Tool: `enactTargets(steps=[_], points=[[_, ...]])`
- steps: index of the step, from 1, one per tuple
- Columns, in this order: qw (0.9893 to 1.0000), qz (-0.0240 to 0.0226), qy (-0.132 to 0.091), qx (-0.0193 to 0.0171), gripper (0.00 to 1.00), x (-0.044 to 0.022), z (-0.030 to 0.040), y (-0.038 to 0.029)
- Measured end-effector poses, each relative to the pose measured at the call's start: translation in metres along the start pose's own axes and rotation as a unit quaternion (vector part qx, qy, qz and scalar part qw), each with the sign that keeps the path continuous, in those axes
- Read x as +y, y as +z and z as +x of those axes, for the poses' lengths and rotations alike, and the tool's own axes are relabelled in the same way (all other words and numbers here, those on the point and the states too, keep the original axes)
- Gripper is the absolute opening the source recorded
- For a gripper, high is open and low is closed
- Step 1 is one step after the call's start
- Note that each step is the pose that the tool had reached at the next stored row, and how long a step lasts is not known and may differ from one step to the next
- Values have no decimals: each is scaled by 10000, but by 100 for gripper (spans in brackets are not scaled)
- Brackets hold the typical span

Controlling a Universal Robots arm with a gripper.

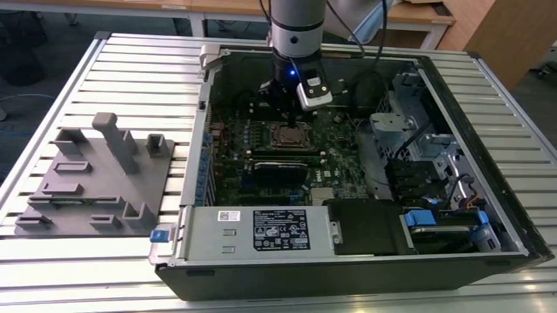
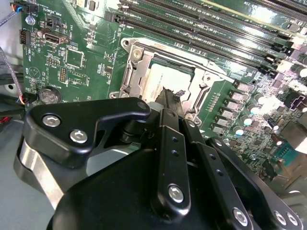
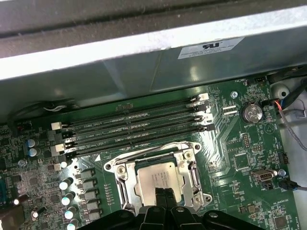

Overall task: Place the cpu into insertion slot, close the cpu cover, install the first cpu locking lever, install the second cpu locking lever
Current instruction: 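Install the second cpu locking lever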

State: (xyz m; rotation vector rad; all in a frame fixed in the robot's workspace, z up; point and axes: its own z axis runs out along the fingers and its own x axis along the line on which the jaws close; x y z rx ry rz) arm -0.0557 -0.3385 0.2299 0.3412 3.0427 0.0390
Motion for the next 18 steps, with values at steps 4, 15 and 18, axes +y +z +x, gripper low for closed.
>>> enactTargets(steps=[4,15,18], points=[[10000,2,0,1,10,0,0,-9],[10000,0,0,0,10,3,-6,-84],[10000,-1,0,0,10,3,-7,-86]])
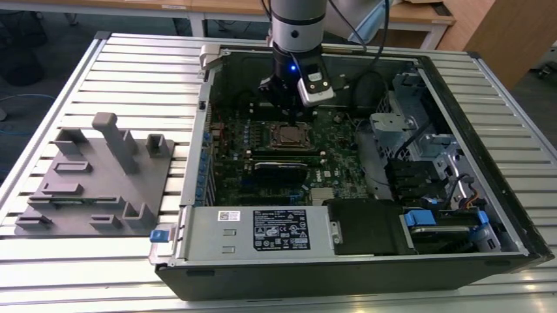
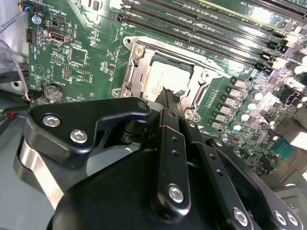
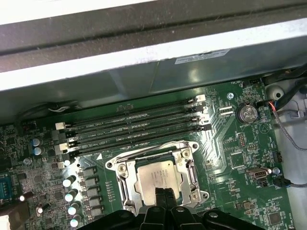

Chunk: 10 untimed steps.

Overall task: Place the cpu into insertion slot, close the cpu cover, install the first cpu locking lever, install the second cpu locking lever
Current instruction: 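Install the second cpu locking lever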

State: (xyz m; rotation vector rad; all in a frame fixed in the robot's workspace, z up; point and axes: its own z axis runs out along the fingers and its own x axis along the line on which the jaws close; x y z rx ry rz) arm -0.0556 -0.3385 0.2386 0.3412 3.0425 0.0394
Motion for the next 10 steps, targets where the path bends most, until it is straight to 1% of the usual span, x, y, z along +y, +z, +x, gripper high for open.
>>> enactTargets(steps=[8,10], points=[[10000,1,0,0,10,-1,0,-2],[10000,9,-1,0,10,-3,0,-3]])
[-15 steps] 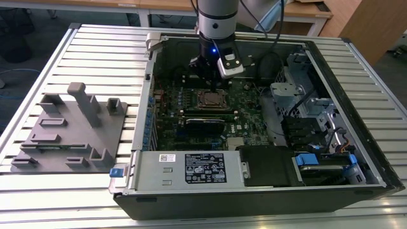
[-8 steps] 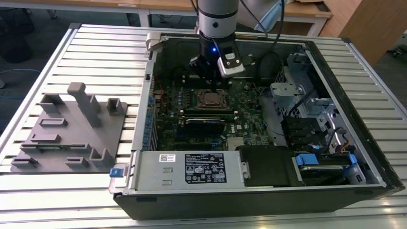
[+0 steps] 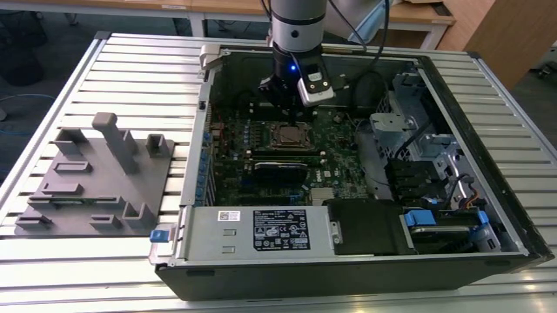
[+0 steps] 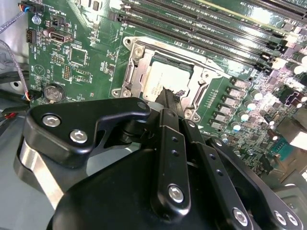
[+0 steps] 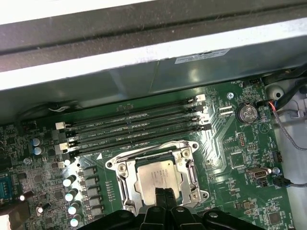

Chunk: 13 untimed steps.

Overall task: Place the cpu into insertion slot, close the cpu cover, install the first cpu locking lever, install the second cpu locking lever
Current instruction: 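Install the second cpu locking lever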

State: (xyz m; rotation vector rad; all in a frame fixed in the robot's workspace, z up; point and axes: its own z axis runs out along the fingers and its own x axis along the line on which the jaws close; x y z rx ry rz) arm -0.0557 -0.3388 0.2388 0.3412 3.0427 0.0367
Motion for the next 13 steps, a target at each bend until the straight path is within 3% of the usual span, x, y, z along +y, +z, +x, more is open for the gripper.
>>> enactTargets(steps=[6,13], points=[[10000,63,-16,-15,10,-22,-5,1],[10000,64,-18,-15,10,-30,-7,0]])
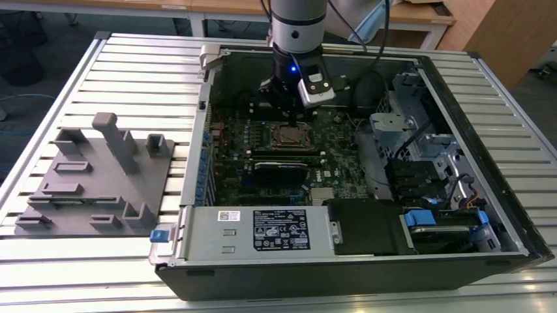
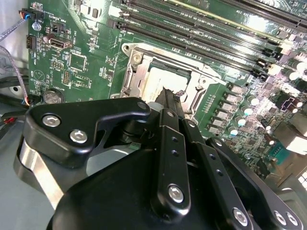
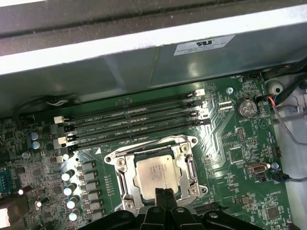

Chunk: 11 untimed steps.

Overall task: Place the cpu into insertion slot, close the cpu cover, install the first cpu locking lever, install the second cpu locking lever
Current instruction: 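Install the second cpu locking lever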

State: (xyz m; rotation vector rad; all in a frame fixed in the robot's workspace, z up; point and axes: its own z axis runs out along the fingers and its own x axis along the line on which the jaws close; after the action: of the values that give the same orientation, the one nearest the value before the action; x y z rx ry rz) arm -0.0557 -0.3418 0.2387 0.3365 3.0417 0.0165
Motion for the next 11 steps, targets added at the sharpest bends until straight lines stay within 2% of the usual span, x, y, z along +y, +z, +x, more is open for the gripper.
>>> enactTargets(steps=[11], points=[[10000,0,0,0,10,-57,-13,0]])
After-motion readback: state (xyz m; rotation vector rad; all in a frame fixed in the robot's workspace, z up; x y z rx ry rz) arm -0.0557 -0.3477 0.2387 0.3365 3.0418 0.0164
